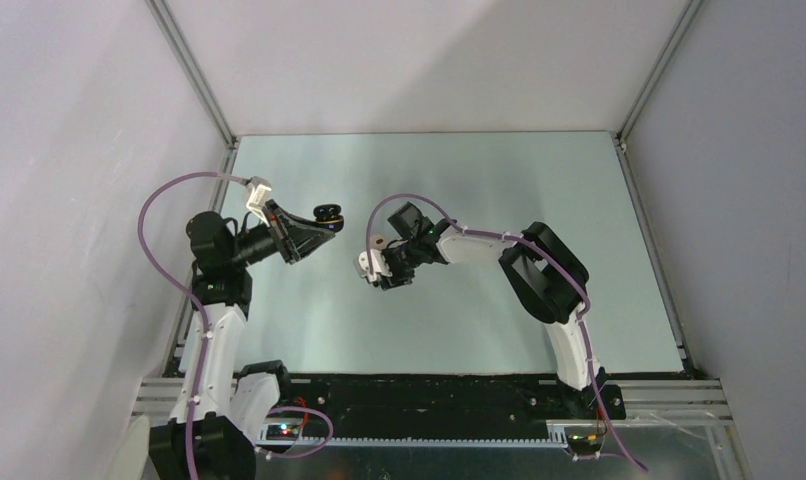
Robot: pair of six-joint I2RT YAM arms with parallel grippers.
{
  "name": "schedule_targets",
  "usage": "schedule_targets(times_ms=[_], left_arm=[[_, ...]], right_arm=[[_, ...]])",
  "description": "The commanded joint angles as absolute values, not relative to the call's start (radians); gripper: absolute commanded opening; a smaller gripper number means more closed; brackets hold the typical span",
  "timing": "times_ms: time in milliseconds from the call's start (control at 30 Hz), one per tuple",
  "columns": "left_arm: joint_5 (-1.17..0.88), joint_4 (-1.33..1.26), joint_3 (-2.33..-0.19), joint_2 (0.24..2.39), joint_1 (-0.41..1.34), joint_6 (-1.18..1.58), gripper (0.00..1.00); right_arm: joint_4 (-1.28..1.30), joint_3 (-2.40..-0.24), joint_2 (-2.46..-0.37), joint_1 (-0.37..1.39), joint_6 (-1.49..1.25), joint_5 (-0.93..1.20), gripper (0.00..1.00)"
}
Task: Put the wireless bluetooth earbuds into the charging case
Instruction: Pick up the earbud from the center of the board.
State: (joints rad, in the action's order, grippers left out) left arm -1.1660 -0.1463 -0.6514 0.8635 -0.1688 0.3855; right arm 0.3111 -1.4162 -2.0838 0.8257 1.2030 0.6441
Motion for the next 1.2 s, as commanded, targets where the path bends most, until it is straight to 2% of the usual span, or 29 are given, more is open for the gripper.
schedule_targets(times_ms=[0, 167, 333, 567, 1167], left_arm=[[-1.179, -0.149, -0.7, 0.855, -0.177, 0.399, 0.0], [-1.179, -0.149, -0.699, 0.86, -0.178, 0.395, 0.0], [-1.182, -0.147, -0.7, 0.862, -0.177, 0.397, 0.0], [-1.192, -0.147, -0.702, 0.871, -0.178, 0.398, 0.0], [-1.213, -0.145, -0.691, 0.879, -0.178, 0.363, 0.0]], right_arm=[[0.28, -1.469, -2.086, 0.834, 1.14, 0.671, 0.47], [0.327, -1.478, -2.078, 0.838, 1.144, 0.693, 0.39], [0.352, -1.481, -2.083, 0.846, 1.134, 0.703, 0.36], [0.327, -1.481, -2.097, 0.857, 1.115, 0.64, 0.38], [0.361, -1.524, -2.145, 0.89, 1.145, 0.556, 0.34]])
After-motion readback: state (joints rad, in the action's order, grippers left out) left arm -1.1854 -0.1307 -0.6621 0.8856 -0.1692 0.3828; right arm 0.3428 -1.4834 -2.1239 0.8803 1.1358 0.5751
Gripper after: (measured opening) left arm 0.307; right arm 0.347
